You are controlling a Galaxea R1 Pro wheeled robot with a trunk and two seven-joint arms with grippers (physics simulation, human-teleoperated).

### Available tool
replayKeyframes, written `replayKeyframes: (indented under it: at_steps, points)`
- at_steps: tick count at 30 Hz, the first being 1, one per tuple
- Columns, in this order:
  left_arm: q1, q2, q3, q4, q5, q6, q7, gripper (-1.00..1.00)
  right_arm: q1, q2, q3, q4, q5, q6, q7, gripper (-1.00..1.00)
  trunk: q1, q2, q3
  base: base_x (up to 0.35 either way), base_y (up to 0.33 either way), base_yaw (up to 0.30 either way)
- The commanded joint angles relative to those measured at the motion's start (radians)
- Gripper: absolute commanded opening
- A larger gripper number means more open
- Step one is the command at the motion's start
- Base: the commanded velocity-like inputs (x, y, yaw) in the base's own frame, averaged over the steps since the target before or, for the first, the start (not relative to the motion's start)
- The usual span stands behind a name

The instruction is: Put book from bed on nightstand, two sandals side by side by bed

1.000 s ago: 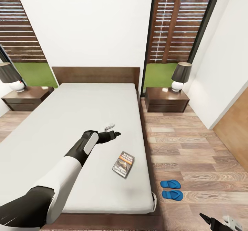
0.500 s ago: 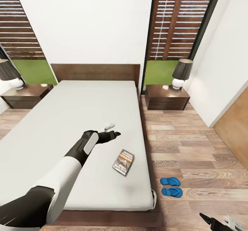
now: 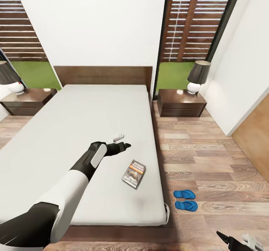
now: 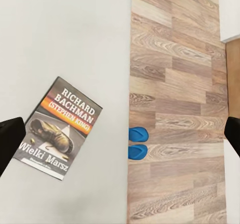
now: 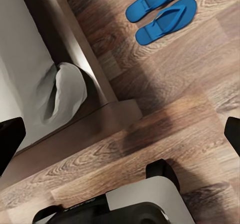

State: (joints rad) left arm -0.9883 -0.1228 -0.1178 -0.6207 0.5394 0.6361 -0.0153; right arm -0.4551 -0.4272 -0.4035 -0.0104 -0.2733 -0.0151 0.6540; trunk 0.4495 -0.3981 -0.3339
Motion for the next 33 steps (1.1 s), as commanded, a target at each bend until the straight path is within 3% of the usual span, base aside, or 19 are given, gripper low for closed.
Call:
replayKeyframes:
  at_steps: [1, 33]
  points:
    - [-0.001, 0.000, 0.000, -0.001, -0.001, 0.004, -0.002, 1.00, -0.001, -0.001, 0.005, 0.002, -0.009, -0.002, 0.004, 1.00, 0.000, -0.002, -0.003, 0.000, 0.000, 0.000]
    - [-0.001, 0.000, 0.000, -0.001, -0.002, 0.004, -0.002, 1.00, -0.001, -0.001, 0.005, 0.001, -0.009, -0.003, 0.003, 1.00, 0.000, -0.002, -0.053, 0.000, 0.000, 0.000]
